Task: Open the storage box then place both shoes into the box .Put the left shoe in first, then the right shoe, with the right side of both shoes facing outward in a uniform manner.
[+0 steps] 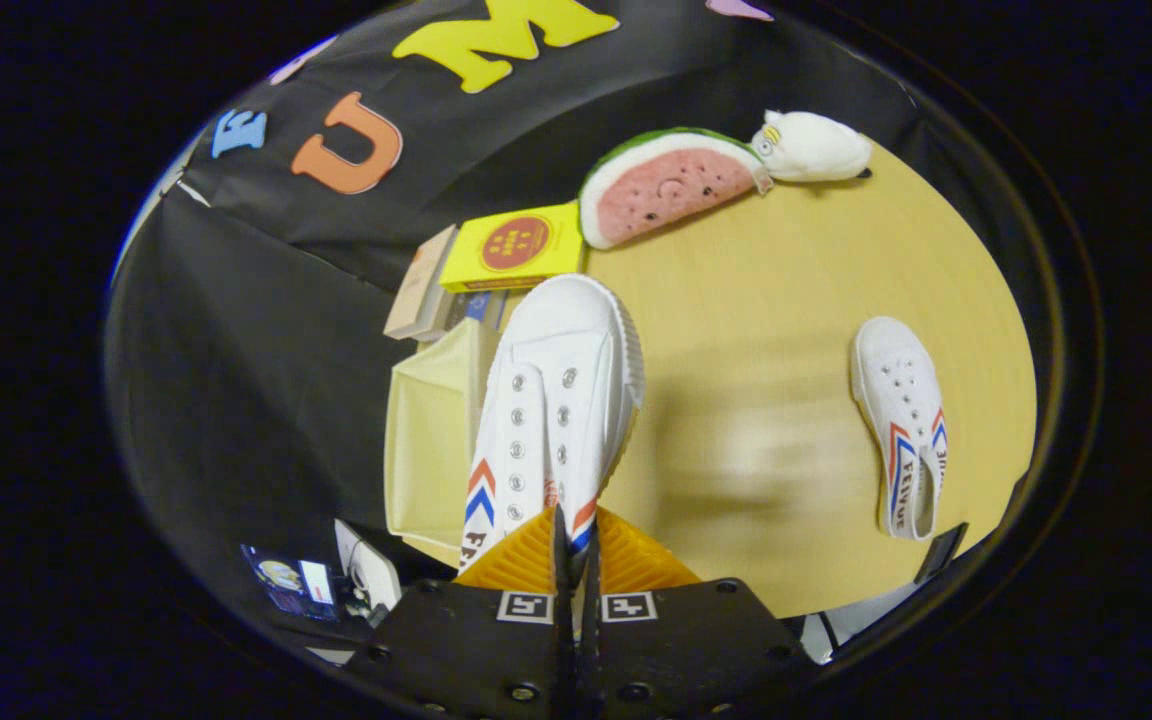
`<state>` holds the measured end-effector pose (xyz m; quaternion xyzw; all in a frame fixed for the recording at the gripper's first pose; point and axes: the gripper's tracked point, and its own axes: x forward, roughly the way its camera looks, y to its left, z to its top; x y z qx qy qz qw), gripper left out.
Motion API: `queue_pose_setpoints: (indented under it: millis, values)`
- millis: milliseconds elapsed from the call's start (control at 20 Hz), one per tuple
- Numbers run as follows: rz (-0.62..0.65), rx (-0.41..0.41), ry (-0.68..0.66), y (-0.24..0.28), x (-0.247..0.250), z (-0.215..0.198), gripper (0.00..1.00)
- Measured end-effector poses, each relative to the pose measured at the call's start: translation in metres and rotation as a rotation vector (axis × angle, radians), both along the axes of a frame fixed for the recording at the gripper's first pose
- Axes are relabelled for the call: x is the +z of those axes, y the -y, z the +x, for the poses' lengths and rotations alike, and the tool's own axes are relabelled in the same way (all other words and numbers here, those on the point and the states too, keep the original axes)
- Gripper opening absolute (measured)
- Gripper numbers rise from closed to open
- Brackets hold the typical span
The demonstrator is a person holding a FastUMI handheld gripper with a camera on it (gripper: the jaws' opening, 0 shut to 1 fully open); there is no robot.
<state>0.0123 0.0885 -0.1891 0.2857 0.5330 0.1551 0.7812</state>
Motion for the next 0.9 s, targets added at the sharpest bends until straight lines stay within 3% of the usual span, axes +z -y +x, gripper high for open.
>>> queue_pose_setpoints:
  millis: [150,350,600,900]
  values:
    - [0.013,0.025,0.077,-0.05,0.042,0.017,0.03]
    - [0.0,0.089,0.106,-0.127,0.053,0.032,0.03]
    - [-0.06,0.165,0.103,-0.197,0.03,0.044,0.03]
    - [-0.138,0.22,0.047,-0.228,-0.006,0.048,0.03]
